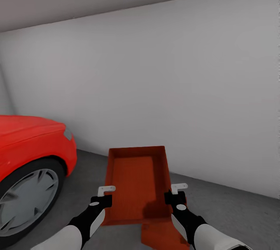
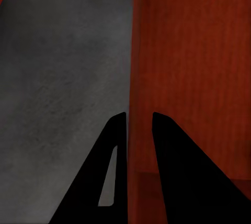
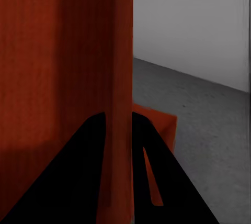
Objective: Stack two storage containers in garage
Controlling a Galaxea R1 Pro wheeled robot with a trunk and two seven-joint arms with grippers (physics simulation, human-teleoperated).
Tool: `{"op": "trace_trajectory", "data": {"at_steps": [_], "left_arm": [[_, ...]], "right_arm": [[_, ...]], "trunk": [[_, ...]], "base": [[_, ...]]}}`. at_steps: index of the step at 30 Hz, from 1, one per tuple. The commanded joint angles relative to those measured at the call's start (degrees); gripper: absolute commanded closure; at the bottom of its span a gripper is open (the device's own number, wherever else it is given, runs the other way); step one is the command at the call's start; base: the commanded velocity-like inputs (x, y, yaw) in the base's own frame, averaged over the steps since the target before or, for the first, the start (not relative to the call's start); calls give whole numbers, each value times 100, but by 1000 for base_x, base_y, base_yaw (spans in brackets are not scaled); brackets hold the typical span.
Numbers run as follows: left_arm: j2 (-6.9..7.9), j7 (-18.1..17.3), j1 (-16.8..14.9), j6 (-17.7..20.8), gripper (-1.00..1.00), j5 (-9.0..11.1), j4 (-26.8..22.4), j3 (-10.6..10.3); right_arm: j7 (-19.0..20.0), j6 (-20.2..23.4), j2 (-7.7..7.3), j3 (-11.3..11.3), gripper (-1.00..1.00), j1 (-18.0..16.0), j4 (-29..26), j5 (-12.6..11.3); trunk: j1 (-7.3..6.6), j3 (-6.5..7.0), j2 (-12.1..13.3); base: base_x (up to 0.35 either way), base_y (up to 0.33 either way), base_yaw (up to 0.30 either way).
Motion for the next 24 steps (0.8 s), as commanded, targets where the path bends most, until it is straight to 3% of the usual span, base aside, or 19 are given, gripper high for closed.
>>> {"op": "trace_trajectory", "data": {"at_steps": [1, 24], "left_arm": [[245, 240, -2, -303, 100, -61, -34, 257], [238, 241, -2, -307, 100, -61, -39, 257]], "right_arm": [[-152, -45, -2, -243, 100, -8, 19, -539], [-152, -45, -4, -243, 100, -8, 19, -539]], "trunk": [[4, -9, -7], [4, -9, -7]], "base": [[299, 217, -244], [298, 212, -244]]}}
